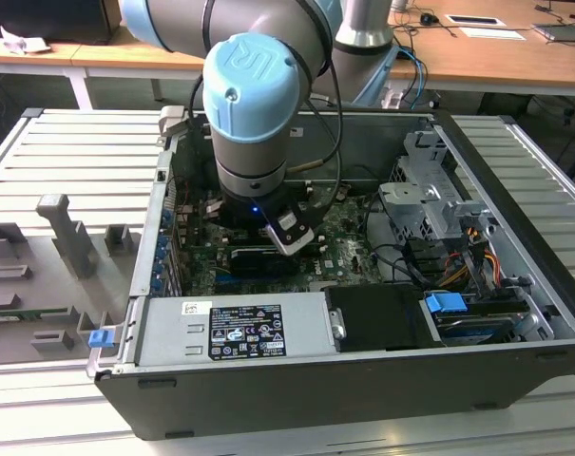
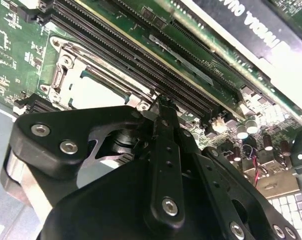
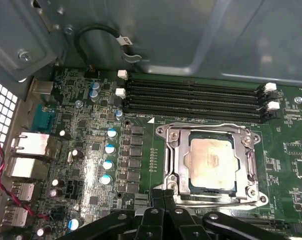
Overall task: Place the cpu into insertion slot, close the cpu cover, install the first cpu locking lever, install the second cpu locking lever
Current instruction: 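Install the second cpu locking lever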
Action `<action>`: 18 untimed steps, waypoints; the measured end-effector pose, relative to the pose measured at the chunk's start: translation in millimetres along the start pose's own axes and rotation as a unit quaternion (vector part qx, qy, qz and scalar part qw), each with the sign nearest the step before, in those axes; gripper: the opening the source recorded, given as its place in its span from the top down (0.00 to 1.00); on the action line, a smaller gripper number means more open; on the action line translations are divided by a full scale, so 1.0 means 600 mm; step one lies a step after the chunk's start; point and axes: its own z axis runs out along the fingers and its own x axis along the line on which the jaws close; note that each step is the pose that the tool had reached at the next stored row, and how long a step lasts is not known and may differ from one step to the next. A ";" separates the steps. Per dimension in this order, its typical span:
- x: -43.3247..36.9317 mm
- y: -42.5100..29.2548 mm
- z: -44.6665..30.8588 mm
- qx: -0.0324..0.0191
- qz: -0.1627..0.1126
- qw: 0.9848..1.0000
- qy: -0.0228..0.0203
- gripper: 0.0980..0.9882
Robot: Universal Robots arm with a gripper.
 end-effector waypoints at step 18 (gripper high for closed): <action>0.007 0.008 -0.014 -0.012 0.000 1.000 -0.001 0.99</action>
